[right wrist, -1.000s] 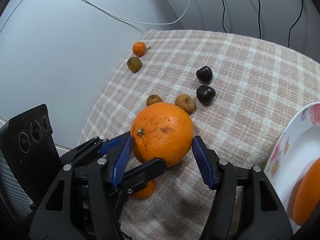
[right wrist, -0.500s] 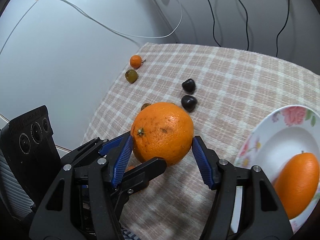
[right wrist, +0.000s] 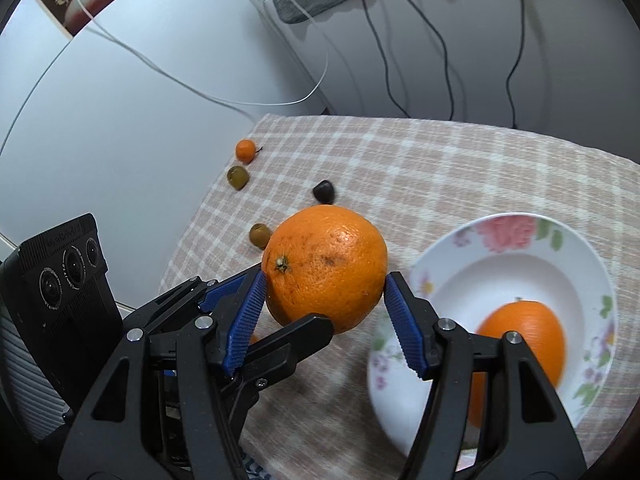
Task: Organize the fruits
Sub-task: 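Carry the bumpy orange with the right gripper onto the plate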
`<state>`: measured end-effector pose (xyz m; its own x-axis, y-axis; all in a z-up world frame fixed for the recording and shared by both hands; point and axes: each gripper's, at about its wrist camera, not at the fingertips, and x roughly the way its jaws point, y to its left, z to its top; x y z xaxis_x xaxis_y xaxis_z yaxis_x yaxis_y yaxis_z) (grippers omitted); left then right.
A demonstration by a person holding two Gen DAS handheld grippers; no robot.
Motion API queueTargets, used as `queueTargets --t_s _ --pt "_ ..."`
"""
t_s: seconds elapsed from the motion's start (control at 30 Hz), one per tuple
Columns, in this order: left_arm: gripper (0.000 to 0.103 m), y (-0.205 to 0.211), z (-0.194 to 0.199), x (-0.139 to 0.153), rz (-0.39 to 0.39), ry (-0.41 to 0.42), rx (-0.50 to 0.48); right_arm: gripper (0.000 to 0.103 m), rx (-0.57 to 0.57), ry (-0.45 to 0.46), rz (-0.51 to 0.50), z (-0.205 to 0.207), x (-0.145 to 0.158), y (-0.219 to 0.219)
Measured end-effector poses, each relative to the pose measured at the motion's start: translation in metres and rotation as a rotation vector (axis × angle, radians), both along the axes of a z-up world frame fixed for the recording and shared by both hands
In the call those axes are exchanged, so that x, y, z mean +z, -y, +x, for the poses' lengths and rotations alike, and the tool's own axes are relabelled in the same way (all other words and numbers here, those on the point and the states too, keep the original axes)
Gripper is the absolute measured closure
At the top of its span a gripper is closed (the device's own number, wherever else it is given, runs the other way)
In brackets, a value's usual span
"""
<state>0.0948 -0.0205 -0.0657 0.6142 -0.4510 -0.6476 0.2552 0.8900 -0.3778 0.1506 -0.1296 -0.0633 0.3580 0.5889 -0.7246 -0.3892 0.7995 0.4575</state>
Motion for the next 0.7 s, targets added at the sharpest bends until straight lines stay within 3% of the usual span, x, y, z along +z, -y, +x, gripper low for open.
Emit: queueTargets --t_s 0.7 --pt "0.039 0.051 0.018 -0.004 0.014 -0.017 -0.072 0.039 -0.053 -0.011 -0.001 0.011 -0.003 0.054"
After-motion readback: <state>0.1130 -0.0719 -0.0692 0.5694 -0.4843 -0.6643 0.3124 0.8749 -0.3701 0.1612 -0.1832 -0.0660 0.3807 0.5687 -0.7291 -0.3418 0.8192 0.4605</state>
